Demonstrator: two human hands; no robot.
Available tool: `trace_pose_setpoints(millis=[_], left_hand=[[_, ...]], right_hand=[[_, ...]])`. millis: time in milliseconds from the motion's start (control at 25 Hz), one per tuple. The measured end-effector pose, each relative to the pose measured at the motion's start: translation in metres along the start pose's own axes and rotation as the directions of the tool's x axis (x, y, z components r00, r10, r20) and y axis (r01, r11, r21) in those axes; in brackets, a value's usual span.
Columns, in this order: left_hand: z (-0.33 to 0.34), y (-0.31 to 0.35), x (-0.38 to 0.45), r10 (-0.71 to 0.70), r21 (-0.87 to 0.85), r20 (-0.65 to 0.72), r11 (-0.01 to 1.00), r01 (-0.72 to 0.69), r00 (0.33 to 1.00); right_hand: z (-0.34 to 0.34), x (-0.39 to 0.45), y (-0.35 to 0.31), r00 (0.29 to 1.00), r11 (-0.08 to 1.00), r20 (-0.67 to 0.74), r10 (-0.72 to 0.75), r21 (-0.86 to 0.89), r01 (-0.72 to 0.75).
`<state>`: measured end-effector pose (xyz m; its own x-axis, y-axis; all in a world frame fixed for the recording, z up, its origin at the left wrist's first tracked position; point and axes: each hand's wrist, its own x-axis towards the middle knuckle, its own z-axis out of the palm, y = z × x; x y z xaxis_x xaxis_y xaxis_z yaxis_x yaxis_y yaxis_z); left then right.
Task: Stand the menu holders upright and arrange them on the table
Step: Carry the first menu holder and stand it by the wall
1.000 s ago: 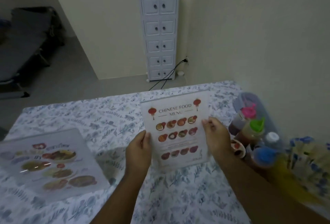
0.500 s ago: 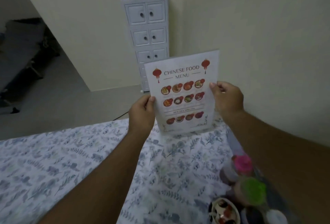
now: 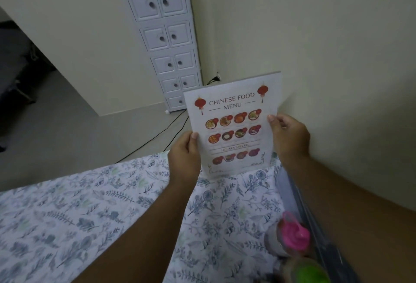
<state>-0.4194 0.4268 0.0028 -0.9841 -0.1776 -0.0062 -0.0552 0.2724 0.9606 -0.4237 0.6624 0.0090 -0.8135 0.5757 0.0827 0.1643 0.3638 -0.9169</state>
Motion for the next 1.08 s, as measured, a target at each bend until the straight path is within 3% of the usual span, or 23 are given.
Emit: trace_pose_setpoints(millis=[120,320,520,640,760,1080], left_hand=[[0.0,0.006,0.0,0.008,0.029,-0.004,1.0,-0.007,1.0],[-0.015,0.034,-0.01,-0.002,0.17,0.076,0.985,-0.011,0.997],[-0.066,0.051,-0.05,0.064,0.399,0.115,0.911,-0.105,0.991],[-0.122,0.054,-0.096,0.113,0.54,0.196,0.817,-0.203,0.974],[-0.185,0.043,-0.157,0.122,0.629,0.225,0.74,-0.24,0.967],[-0.356,-0.022,-0.334,0.137,0.692,0.148,0.693,-0.201,0.979]], right_hand=[[0.0,-0.003,-0.005,0.999,0.999,0.023,-0.028,-0.034,0.029],[-0.014,-0.023,-0.022,0.97,0.985,0.245,0.002,-0.166,0.04],[-0.033,-0.083,-0.065,0.94,0.869,0.324,-0.105,-0.43,0.245],[-0.035,-0.15,-0.092,0.893,0.755,0.409,-0.186,-0.523,0.396],[-0.026,-0.233,-0.115,0.858,0.669,0.482,-0.177,-0.581,0.464],[0.021,-0.479,-0.14,0.713,0.62,0.665,-0.223,-0.467,0.63]])
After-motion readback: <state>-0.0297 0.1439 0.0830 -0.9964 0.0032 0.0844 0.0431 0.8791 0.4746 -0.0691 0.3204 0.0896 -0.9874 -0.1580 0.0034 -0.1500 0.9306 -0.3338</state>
